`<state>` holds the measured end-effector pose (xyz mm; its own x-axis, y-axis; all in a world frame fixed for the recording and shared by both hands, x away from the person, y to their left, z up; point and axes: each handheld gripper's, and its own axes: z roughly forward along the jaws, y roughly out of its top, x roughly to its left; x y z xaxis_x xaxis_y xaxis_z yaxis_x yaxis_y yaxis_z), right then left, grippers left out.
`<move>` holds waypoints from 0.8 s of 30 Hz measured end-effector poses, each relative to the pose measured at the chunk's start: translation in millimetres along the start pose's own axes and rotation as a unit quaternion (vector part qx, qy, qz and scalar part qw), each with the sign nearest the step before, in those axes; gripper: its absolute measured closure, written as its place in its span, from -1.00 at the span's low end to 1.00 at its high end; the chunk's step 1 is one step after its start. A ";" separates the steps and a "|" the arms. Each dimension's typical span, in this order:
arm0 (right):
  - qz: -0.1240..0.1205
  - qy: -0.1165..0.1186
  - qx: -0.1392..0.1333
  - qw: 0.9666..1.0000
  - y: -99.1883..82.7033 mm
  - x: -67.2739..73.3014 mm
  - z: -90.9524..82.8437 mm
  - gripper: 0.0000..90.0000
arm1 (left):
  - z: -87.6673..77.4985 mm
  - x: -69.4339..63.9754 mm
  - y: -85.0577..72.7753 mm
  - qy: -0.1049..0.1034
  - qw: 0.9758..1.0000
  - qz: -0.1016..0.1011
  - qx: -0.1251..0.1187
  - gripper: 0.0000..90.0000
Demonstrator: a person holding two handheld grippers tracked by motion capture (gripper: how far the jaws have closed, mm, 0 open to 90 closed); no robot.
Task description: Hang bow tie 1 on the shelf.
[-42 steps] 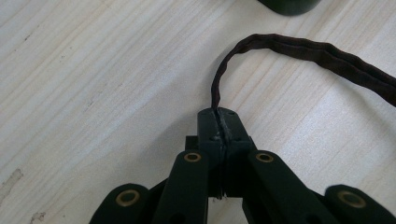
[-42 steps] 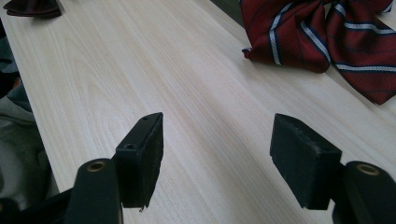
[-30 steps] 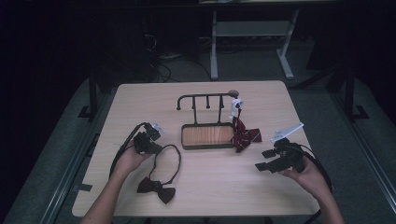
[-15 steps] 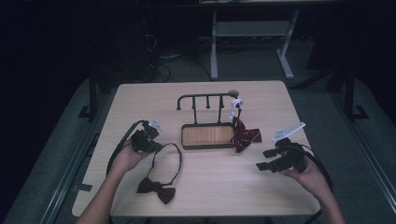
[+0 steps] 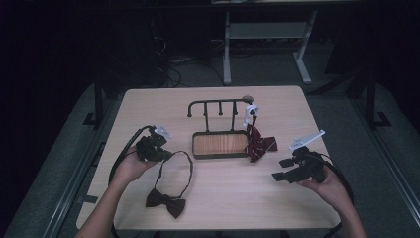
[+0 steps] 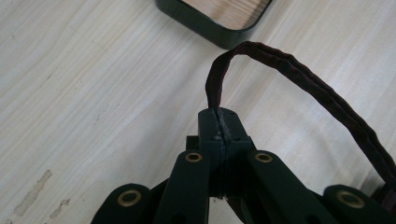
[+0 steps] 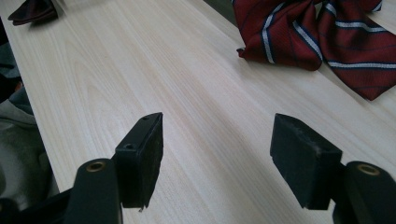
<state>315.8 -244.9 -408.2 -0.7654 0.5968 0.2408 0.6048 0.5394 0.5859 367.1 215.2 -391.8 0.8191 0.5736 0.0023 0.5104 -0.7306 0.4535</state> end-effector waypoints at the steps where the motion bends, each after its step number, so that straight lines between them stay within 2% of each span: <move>1: 0.000 0.000 -0.001 1.000 -0.1 -0.2 -0.2 -0.23 | -1.4 -0.5 0.5 0.000 1.000 0.004 0.000 1.00; 10: -0.001 0.000 -0.001 1.000 -0.1 -0.7 -0.5 -0.24 | -11.9 -7.5 4.0 -0.003 1.000 0.017 -0.007 1.00; 24: 0.002 0.001 -0.002 1.000 -0.6 -2.3 -0.8 -0.24 | -28.4 -17.5 11.2 0.005 0.999 0.042 -0.011 1.00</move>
<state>317.0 -247.0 -408.5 -0.7636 0.5974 0.2451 0.6072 0.5351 0.5873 351.1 207.4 -361.4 0.8566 0.5136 0.0500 0.4335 -0.7687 0.4702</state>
